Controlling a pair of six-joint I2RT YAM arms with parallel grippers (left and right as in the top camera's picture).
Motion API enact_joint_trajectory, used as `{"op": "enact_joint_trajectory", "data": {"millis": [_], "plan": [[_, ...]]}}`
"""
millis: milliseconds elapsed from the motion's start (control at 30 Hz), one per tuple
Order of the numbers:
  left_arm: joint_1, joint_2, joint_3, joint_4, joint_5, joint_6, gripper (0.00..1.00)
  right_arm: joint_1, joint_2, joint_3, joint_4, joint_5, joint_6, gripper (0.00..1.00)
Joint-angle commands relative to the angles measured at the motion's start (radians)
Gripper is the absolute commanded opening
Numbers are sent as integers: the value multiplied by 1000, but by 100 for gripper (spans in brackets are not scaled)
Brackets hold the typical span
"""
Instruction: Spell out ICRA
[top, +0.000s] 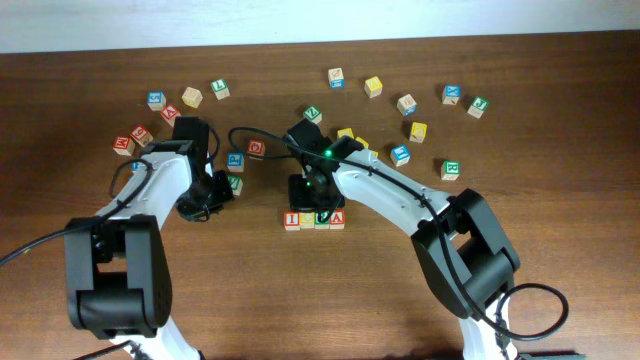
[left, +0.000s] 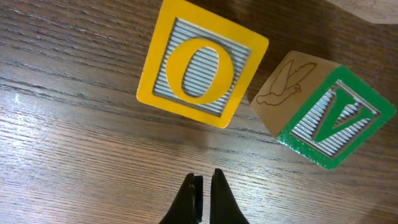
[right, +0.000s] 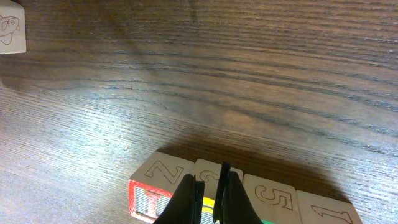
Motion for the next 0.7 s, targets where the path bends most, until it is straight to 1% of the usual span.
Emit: {"op": "enact_joint_trajectory", "data": {"millis": [0, 433, 533, 600, 667], "plan": [[3, 11, 8, -1, -14, -10, 0, 6, 4, 0, -8, -17, -2, 4], [3, 11, 8, -1, -14, -10, 0, 6, 4, 0, -18, -17, -2, 4], [3, 11, 8, -2, -10, -10, 0, 6, 4, 0, 1, -16, -2, 4], [3, 11, 8, -6, -10, -10, 0, -6, 3, 6, 31, -14, -3, 4], [3, 11, 8, -13, -10, -10, 0, -32, 3, 33, 18, -14, -7, 4]]}}
